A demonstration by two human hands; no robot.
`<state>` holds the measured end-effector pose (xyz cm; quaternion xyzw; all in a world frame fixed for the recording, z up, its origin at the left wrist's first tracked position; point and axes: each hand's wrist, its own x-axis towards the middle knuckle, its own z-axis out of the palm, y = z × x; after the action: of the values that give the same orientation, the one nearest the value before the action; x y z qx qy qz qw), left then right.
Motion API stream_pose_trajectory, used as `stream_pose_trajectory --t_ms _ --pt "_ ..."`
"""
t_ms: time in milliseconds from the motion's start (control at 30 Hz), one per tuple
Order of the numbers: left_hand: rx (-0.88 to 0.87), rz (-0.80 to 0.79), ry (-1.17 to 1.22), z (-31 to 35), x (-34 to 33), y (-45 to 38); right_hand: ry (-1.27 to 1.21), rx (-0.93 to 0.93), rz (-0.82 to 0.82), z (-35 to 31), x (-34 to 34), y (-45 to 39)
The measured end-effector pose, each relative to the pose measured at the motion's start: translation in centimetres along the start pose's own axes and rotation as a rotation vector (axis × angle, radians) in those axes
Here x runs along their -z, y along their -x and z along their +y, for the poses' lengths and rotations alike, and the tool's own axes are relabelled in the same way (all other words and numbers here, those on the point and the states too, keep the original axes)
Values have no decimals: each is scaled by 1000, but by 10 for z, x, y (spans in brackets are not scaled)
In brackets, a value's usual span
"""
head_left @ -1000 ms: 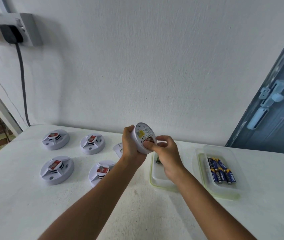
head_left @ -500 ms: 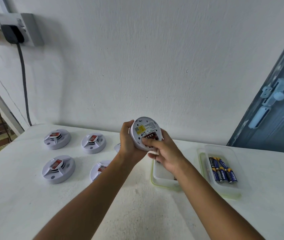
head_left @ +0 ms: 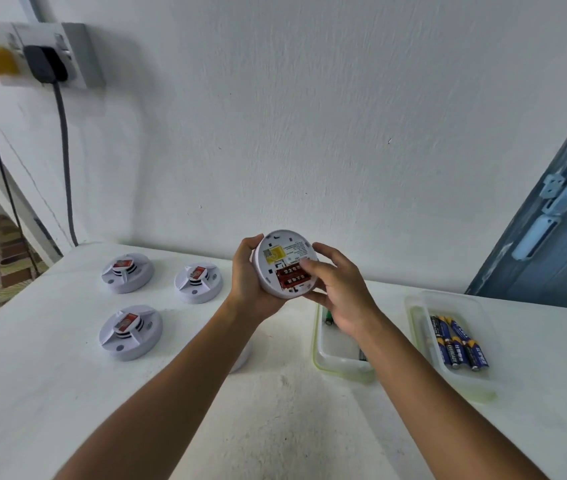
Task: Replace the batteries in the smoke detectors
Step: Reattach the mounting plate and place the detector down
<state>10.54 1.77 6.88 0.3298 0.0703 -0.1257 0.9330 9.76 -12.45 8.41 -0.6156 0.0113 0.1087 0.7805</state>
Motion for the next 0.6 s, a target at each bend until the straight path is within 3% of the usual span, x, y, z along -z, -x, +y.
stream_pose_trajectory --t_ms 67,167,267,433,600 --pt "-40 26 44 15 14 5 73 15 89 4 -12 -10" --pt "-125 46 92 40 42 12 421 106 153 26 -31 -34" --pt "-183 99 91 60 67 21 895 130 5 53 -53 -54" --pt "-188 179 46 77 95 27 1411 61 -213 92 -75 -76" --pt "-152 184 3 80 106 27 1551 82 -149 103 -79 -81"
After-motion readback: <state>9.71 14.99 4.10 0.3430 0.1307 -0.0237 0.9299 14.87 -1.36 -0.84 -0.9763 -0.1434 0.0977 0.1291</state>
